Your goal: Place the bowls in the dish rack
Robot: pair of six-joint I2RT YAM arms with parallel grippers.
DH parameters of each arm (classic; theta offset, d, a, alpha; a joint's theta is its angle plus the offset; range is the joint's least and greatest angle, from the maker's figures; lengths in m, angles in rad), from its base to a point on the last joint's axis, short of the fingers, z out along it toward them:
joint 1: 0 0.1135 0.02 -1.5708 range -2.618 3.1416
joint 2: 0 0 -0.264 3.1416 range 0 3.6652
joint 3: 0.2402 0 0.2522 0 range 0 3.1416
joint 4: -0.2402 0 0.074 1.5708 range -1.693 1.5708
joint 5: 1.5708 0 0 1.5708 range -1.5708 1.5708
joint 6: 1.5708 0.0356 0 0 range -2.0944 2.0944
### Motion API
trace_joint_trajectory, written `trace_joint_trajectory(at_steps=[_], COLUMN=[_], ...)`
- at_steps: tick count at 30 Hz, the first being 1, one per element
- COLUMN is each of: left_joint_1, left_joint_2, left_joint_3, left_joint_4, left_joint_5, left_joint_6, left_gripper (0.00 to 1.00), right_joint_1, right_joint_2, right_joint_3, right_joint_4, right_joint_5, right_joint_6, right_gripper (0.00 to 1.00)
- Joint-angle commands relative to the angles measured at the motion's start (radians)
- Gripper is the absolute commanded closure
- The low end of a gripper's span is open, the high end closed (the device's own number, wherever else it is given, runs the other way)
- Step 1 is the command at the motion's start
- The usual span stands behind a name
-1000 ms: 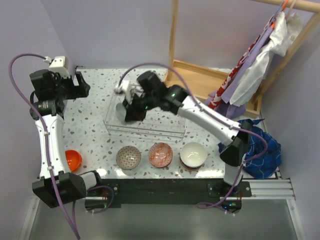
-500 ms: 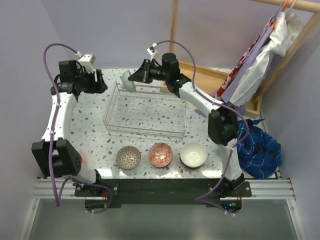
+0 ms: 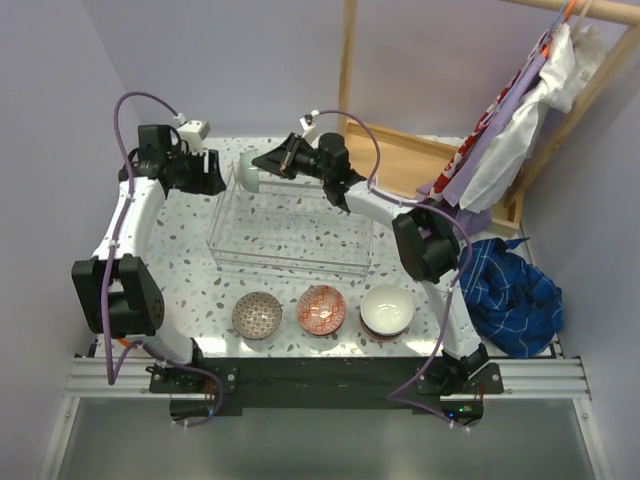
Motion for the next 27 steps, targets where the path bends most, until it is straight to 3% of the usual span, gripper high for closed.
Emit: trace_joint_trajectory(at_steps=[1,17,27], left_joint_1=[-0.010,-0.016,-0.022], left_joint_2=[-0.011,-0.002,-0.002], left_joint_3=[-0.008,-0.028,-0.038], left_joint_4=[0.007,0.038,0.050], left_joint_5=[0.006,0.011,0.020], left_joint_6=[0.023,-0.003,-0.009], left_gripper=[0.30,0.30,0.30], right_joint_1=[0.001,0.034,0.022], right_joint_2=[0.000,0.034,-0.037], right_joint_3=[-0.027,-0.105,-0.280], right_joint_4=[0.134,0.123,0.107], right_joint_5=[0.079,0.179,0.224], right_joint_6=[0.066,0.062,0.025], right_gripper=[1.00,1.00,1.00])
